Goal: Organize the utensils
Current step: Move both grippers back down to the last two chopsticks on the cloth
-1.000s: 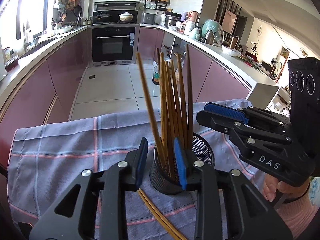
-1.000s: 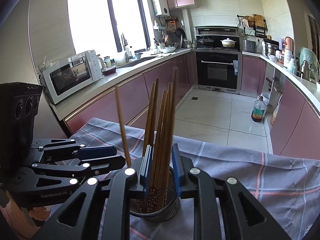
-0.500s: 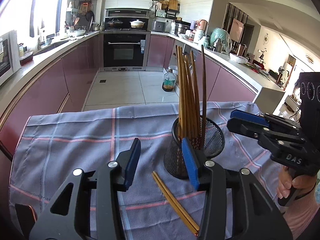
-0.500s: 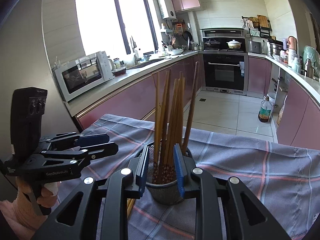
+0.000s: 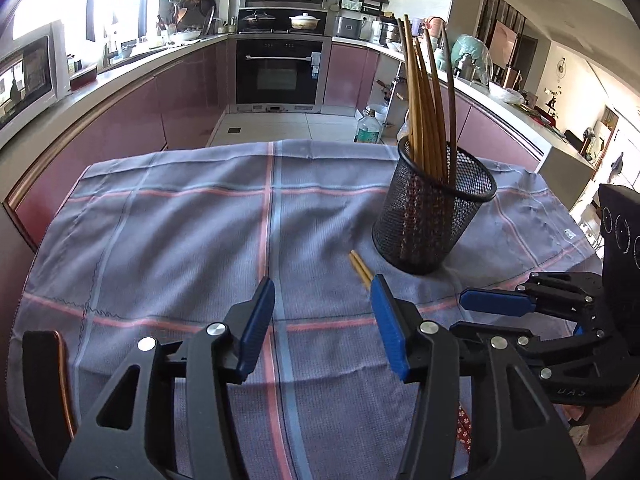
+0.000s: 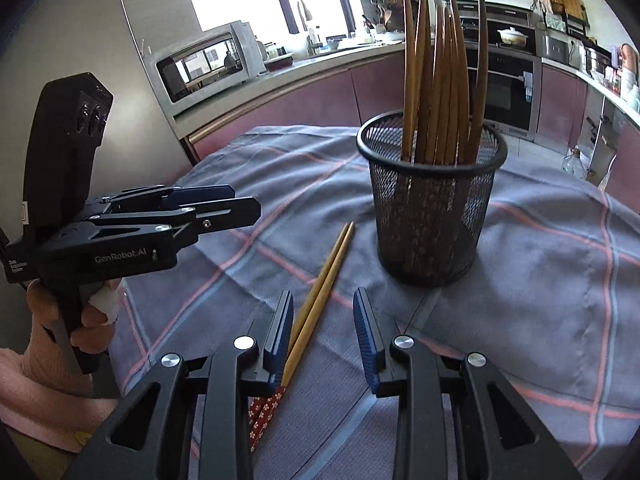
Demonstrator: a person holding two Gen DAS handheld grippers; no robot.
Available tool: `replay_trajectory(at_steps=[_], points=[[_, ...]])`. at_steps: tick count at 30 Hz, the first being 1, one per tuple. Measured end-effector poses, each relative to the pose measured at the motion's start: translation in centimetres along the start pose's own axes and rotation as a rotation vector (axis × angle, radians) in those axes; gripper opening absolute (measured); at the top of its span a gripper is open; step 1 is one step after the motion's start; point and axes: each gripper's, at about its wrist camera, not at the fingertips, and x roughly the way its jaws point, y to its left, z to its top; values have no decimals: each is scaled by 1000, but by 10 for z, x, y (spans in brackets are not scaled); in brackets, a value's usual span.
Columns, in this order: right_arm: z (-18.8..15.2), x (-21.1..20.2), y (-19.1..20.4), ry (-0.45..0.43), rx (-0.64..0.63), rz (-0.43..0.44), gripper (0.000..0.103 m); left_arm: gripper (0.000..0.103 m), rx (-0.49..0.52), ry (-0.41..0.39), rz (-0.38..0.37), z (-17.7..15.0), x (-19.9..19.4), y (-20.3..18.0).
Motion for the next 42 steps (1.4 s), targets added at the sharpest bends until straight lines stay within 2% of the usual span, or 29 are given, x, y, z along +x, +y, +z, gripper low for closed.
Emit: replay_trajectory(at_steps=[18, 28, 42], points=[[-18, 15, 6, 52, 16, -34, 29, 50, -9, 54, 22, -21, 14, -10], [-21, 19, 11, 65, -12, -74, 27, 50, 9, 71, 3, -27, 18, -16], [-23, 13, -1, 65, 21, -96, 23, 50, 59, 96, -25, -31, 29, -33]])
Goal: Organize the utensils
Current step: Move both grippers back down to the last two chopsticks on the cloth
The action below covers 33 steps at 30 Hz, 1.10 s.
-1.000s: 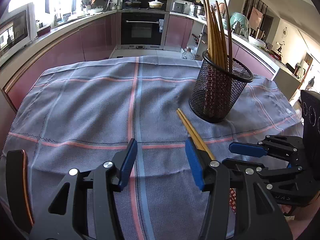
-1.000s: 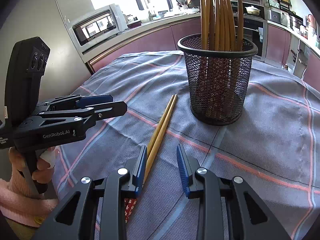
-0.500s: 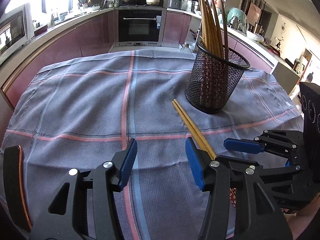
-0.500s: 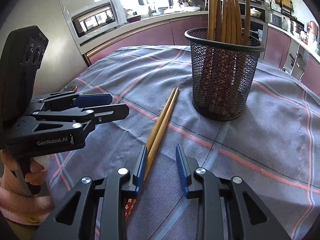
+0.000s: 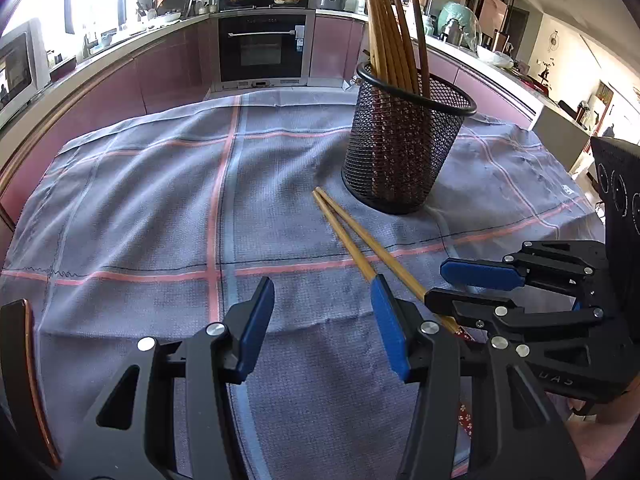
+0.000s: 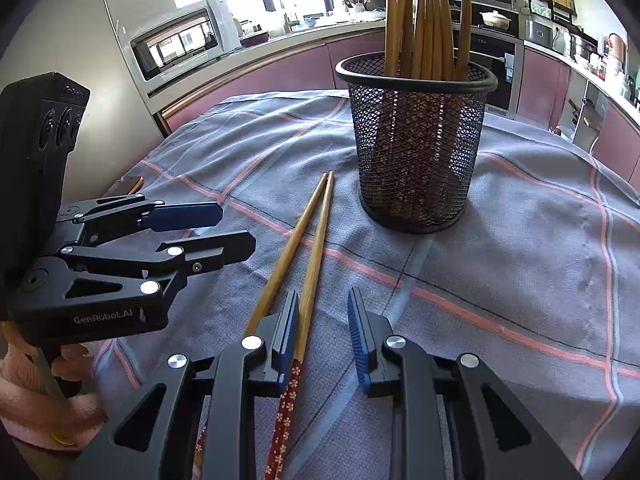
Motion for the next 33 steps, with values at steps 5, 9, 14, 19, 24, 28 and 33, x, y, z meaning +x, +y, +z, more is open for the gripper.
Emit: replay_trajectory(at_steps=[5, 9, 14, 19, 24, 28, 33], points=[[0, 0, -3, -1, 9, 2, 23, 50, 23, 11, -5, 1, 7, -8], [0, 0, -3, -1, 8, 3, 23, 50, 34, 21, -14, 2, 13, -14], [0, 0, -4, -1, 10, 3, 23, 47, 43, 44, -11, 3, 21, -19], [1, 1, -3, -1, 8, 0, 23, 40, 56, 56, -11, 2, 23, -21], [4, 4, -2, 3, -2, -2, 23, 26, 59, 69, -50, 0, 21, -17], [7, 6, 1, 2, -17, -3, 23, 20, 46, 74, -81, -2, 18, -13], [13, 12, 6, 8, -51, -32, 23, 26, 23, 80, -84, 0, 19, -6]])
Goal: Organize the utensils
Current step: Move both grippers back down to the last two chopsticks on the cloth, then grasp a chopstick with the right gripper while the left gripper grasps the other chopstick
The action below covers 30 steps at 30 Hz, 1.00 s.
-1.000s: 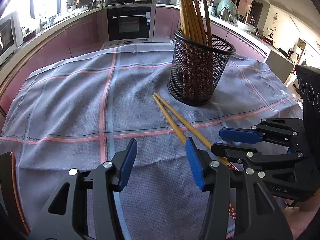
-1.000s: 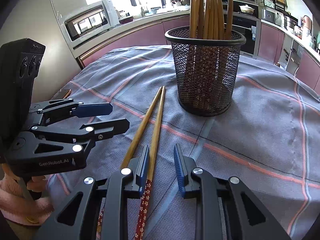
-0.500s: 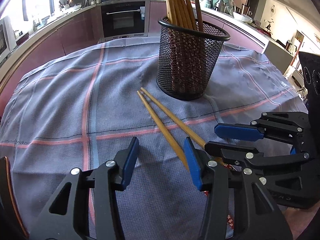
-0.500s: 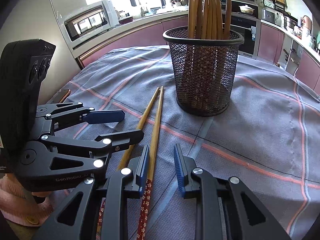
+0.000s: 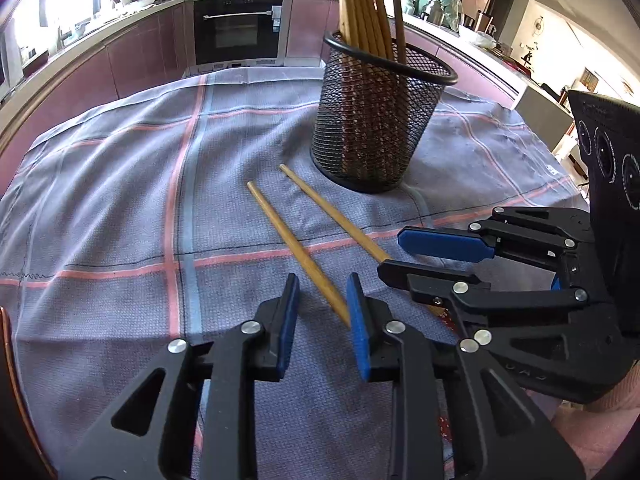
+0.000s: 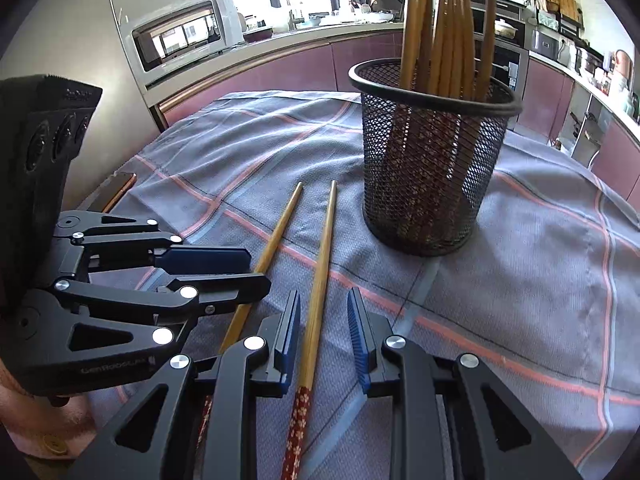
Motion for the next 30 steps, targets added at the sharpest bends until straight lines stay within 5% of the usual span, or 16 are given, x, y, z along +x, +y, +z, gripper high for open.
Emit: replay_trajectory(at_steps=[7, 18, 30], points=[[7, 9, 4, 0, -22, -30, 22, 21, -16, 4, 0, 4, 3, 4], [8, 10, 1, 0, -9, -24, 6, 15, -51, 3, 14, 4, 3, 6], [6, -1, -5, -21, 27, 8, 5, 13, -64, 7, 20, 3, 2, 7]])
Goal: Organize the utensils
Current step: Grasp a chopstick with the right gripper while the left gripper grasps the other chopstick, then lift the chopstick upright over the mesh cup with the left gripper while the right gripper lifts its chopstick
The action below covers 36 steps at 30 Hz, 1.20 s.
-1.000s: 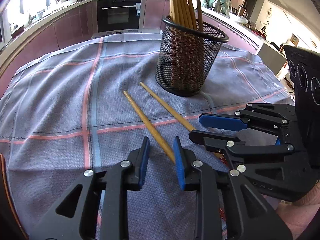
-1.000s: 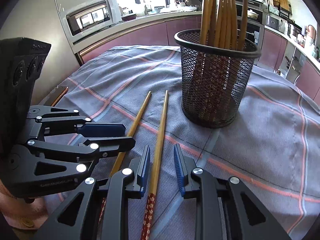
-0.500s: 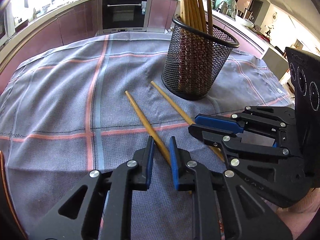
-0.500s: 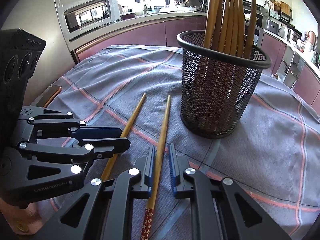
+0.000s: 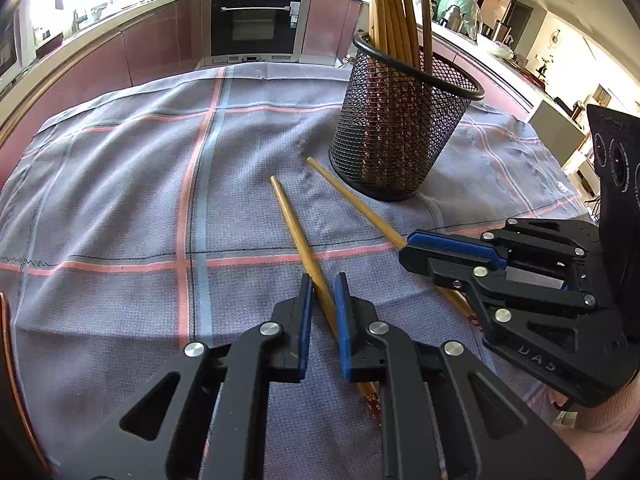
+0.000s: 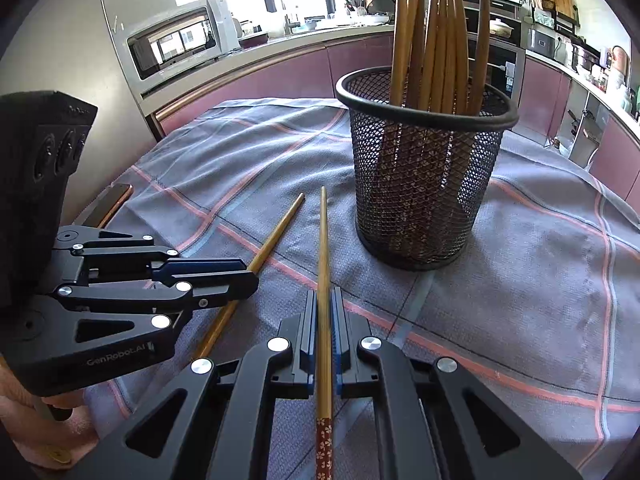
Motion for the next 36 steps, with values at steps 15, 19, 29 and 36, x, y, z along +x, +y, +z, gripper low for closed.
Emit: replay_trajectory(at_steps=[15, 19, 29, 36], points=[[-4, -22, -4, -49, 12, 45, 5, 9, -22, -12, 13, -2, -2, 1], [-4, -29, -5, -60, 12, 54, 5, 8, -21, -16, 13, -2, -4, 1], [-4, -39, -7, -85, 18, 70, 5, 8, -38, -44, 8, -2, -20, 6], [-4, -43, -7, -99, 22, 79, 5, 8, -50, -67, -11, 0, -31, 9]])
